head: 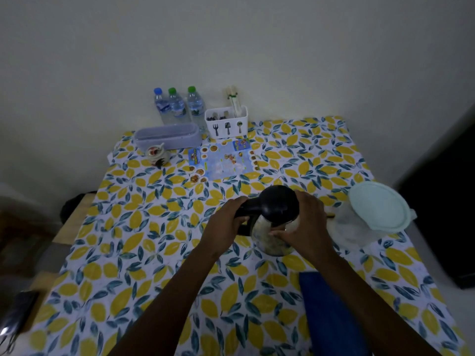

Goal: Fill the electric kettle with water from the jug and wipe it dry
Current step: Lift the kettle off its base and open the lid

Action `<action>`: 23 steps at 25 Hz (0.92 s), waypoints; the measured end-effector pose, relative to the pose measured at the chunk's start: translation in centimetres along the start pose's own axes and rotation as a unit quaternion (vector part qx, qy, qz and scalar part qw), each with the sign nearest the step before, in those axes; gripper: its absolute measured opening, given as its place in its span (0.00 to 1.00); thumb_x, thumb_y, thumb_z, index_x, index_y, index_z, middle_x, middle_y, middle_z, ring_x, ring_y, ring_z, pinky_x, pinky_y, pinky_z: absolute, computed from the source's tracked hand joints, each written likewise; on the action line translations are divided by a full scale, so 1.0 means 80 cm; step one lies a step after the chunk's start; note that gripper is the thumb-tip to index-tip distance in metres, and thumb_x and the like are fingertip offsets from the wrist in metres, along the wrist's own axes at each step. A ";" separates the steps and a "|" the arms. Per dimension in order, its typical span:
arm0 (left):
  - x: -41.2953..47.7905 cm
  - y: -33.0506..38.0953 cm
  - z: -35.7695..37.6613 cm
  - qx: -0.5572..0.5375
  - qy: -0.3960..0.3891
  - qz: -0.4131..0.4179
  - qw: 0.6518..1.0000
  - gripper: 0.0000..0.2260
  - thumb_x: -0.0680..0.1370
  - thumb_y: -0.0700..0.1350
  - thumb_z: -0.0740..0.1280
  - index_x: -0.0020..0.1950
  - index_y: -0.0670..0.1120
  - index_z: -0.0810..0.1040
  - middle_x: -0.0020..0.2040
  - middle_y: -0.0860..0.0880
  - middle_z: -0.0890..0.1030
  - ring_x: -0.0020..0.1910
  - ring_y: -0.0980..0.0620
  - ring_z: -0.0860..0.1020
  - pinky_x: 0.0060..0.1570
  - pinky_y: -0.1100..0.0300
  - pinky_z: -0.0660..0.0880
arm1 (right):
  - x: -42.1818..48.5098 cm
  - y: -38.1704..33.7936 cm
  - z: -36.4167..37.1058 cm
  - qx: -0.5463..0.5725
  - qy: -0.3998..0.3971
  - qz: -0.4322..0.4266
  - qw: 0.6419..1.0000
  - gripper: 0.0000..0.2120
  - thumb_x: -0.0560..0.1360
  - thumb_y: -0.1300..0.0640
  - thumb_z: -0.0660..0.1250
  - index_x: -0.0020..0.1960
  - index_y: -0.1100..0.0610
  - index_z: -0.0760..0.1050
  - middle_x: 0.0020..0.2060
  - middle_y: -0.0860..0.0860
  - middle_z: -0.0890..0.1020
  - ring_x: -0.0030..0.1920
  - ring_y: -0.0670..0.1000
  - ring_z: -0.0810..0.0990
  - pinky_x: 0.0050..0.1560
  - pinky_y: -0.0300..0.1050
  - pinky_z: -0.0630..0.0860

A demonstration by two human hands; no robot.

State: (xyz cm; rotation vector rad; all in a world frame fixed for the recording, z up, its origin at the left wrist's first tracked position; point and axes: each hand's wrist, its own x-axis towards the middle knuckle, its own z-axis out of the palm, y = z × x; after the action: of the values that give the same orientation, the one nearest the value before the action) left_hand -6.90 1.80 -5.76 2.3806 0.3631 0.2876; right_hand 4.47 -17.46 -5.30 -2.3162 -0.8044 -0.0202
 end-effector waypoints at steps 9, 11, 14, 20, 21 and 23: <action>-0.112 -0.079 -0.053 0.019 -0.011 -0.047 0.999 0.22 0.81 0.54 0.57 0.71 0.45 0.66 0.67 0.42 0.74 0.62 0.45 0.74 0.58 0.61 0.68 | -0.071 -0.079 0.092 0.026 -0.087 0.004 0.996 0.52 0.56 0.38 0.79 0.72 0.59 0.62 0.67 0.57 0.69 0.69 0.57 0.63 0.67 0.58 0.67; -0.122 -0.089 -0.053 0.019 -0.007 -0.048 0.999 0.26 0.80 0.60 0.54 0.71 0.45 0.67 0.65 0.43 0.75 0.60 0.47 0.74 0.56 0.66 0.66 | -0.079 -0.081 0.104 0.017 -0.086 0.004 0.996 0.52 0.56 0.39 0.79 0.72 0.60 0.62 0.67 0.57 0.69 0.69 0.58 0.63 0.67 0.58 0.67; -0.129 -0.101 -0.046 0.003 -0.015 -0.067 0.998 0.21 0.80 0.53 0.57 0.71 0.46 0.67 0.65 0.44 0.75 0.61 0.46 0.75 0.58 0.63 0.67 | -0.084 -0.079 0.111 0.004 -0.092 0.001 0.996 0.53 0.57 0.37 0.78 0.72 0.59 0.61 0.67 0.57 0.69 0.70 0.58 0.63 0.68 0.58 0.67; -0.120 -0.055 -0.046 -0.050 -0.007 -0.072 0.996 0.19 0.79 0.44 0.62 0.70 0.45 0.68 0.66 0.43 0.72 0.62 0.51 0.70 0.62 0.59 0.70 | -0.093 -0.064 0.112 -0.051 -0.120 -0.047 0.990 0.58 0.63 0.31 0.70 0.77 0.61 0.47 0.77 0.58 0.54 0.77 0.58 0.51 0.74 0.61 0.53; -0.115 -0.046 -0.040 -0.031 0.000 -0.062 0.998 0.20 0.78 0.48 0.61 0.70 0.46 0.67 0.68 0.44 0.71 0.65 0.48 0.69 0.66 0.52 0.67 | -0.093 -0.060 0.110 -0.086 -0.126 -0.054 0.987 0.58 0.63 0.26 0.64 0.77 0.61 0.45 0.77 0.57 0.51 0.77 0.57 0.47 0.74 0.60 0.49; -0.102 -0.029 -0.026 0.057 -0.006 -0.056 0.997 0.26 0.77 0.60 0.57 0.72 0.49 0.64 0.70 0.47 0.70 0.72 0.44 0.64 0.71 0.39 0.57 | -0.092 -0.051 0.107 -0.134 -0.148 -0.053 0.978 0.59 0.63 0.21 0.55 0.77 0.60 0.44 0.78 0.56 0.49 0.77 0.56 0.45 0.73 0.61 0.48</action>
State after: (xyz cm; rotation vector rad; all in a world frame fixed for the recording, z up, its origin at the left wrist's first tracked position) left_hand -15.59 1.97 -6.68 2.4609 0.5178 0.2043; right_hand -5.41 -13.90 -11.11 -2.5628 -1.1345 0.1840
